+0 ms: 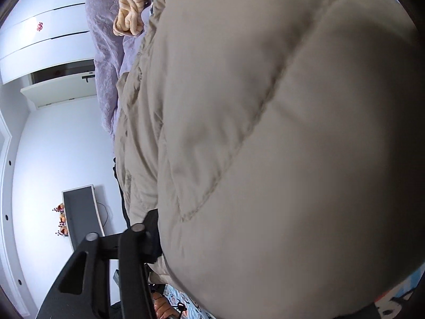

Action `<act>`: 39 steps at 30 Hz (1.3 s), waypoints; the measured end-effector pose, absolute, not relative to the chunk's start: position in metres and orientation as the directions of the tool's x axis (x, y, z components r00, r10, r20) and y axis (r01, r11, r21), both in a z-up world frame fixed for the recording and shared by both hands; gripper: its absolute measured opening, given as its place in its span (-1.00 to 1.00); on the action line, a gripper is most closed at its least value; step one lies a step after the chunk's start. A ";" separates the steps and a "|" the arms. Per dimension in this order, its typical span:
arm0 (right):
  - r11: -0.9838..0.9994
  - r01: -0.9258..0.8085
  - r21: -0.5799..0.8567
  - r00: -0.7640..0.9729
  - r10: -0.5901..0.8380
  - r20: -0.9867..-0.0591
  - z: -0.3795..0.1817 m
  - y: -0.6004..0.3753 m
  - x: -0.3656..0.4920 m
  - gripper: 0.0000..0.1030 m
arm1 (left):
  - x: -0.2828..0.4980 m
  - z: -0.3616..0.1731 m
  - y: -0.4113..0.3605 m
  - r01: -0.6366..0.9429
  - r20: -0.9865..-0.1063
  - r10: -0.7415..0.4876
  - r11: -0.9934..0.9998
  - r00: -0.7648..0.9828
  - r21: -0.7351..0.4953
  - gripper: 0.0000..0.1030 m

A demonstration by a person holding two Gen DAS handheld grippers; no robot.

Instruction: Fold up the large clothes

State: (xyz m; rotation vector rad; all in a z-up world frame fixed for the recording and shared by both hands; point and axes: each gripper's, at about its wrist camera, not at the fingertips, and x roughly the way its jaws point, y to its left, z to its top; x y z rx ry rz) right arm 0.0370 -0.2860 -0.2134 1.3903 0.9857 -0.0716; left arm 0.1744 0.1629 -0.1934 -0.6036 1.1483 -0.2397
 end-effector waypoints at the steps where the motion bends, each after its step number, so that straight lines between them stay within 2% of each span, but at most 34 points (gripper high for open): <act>1: 0.267 0.570 0.777 0.620 0.481 -0.620 -0.208 -0.285 0.037 -0.34 | 0.173 -0.186 0.157 -0.084 -0.788 -0.455 0.843 0.415 -0.531 -0.59; 4: 0.306 0.547 0.779 0.632 0.459 -0.624 -0.191 -0.281 0.033 -0.49 | 0.166 -0.164 0.146 0.019 -0.789 -0.428 0.883 0.441 -0.469 -0.63; 13: 0.357 0.552 0.754 0.617 0.432 -0.657 -0.161 -0.256 -0.021 -0.51 | 0.134 -0.130 0.152 0.198 -0.771 -0.465 0.885 0.434 -0.422 -0.66; 19: 0.349 0.593 0.726 0.570 0.454 -0.685 -0.160 -0.244 -0.066 -0.51 | 0.079 -0.130 0.170 0.206 -0.782 -0.489 0.872 0.386 -0.444 -0.66; 30: 0.320 0.613 0.722 0.513 0.534 -0.672 -0.168 -0.243 -0.152 -0.50 | -0.036 -0.149 0.191 0.110 -0.858 -0.413 0.910 0.306 -0.399 -0.65; 31: 0.323 0.620 0.715 0.502 0.537 -0.678 -0.171 -0.243 -0.158 -0.49 | -0.043 -0.153 0.193 0.094 -0.866 -0.401 0.915 0.297 -0.391 -0.65; 33: 0.324 0.638 0.699 0.483 0.538 -0.691 -0.176 -0.244 -0.155 -0.45 | -0.051 -0.160 0.195 0.053 -0.888 -0.360 0.931 0.287 -0.361 -0.46; 39: 0.405 0.655 0.637 0.416 0.510 -0.752 -0.165 -0.248 -0.142 -0.18 | -0.061 -0.142 0.211 -0.008 -0.907 -0.302 0.948 0.295 -0.318 -0.45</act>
